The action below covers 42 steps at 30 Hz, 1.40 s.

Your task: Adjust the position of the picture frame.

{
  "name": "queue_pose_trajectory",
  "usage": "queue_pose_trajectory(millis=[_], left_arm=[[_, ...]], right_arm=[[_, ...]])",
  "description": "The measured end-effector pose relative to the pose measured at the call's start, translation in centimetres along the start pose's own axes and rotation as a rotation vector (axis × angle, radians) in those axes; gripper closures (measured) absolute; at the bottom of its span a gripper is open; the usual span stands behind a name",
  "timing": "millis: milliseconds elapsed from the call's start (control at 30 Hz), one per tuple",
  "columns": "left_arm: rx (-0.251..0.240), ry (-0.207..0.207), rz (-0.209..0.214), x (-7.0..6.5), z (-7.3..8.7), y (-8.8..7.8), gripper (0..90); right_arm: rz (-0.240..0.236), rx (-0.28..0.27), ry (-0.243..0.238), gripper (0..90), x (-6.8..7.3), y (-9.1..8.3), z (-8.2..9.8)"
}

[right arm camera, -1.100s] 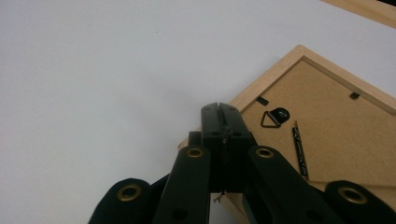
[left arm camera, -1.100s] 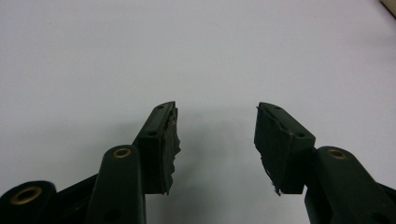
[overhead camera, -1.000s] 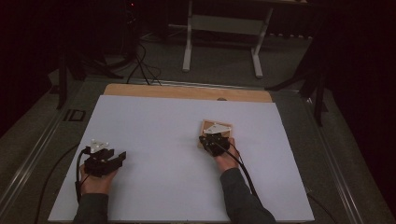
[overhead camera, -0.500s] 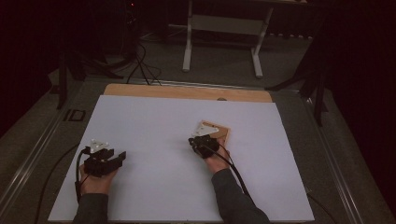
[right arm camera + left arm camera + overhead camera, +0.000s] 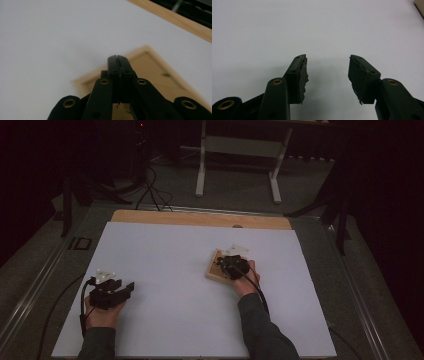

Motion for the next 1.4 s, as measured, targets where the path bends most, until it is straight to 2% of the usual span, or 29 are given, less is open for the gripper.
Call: queue_pose_trajectory(millis=[33,67,133,333,500,533,700,833,1167,1400], left_arm=[[-0.001,0.000,0.000,0.0,0.0,0.0,49.0],[-0.001,0.000,0.000,0.0,0.0,0.0,48.9],[0.001,0.000,-0.001,0.0,0.0,0.0,48.9],[-0.001,0.000,0.000,0.0,0.0,0.0,49.0],[-0.002,-0.002,-0.001,0.0,0.0,-0.1,49.0],[-0.002,-0.002,-0.001,0.0,0.0,-0.1,48.9],[-0.002,-0.001,-0.001,0.0,0.0,-0.1,48.9],[-0.006,-0.004,0.000,0.1,0.0,-0.2,48.9],[-0.007,-0.003,-0.001,0.1,0.0,-0.3,48.9],[-0.009,-0.003,-0.003,0.1,0.0,-0.2,48.9]], right_arm=[[0.005,-0.001,0.026,89.8,-0.8,0.0,0.1],[0.005,-0.001,0.026,89.8,-0.8,0.0,0.1],[0.027,-0.001,0.070,89.9,-2.4,0.0,0.4],[0.077,0.012,0.134,89.9,-5.3,0.2,1.0],[0.103,0.024,0.165,89.9,-6.9,0.3,1.4],[0.112,0.029,0.184,89.9,-7.7,0.4,1.6],[0.120,0.039,0.259,89.9,-9.3,0.7,2.3],[0.130,0.061,0.282,89.9,-10.1,1.1,2.8],[0.121,0.096,0.276,89.9,-10.3,1.4,3.3],[0.118,0.117,0.239,89.9,-10.0,1.3,3.5]])
Point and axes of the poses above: each handheld gripper's, and its own axes: y roughly forward along the jaws, z roughly out of its underside, x roughly to its left, the point moved 8 cm from there along y, roughly forward along the jaws, and after that the axes turned 6 degrees about x, right-handed, at the moved point
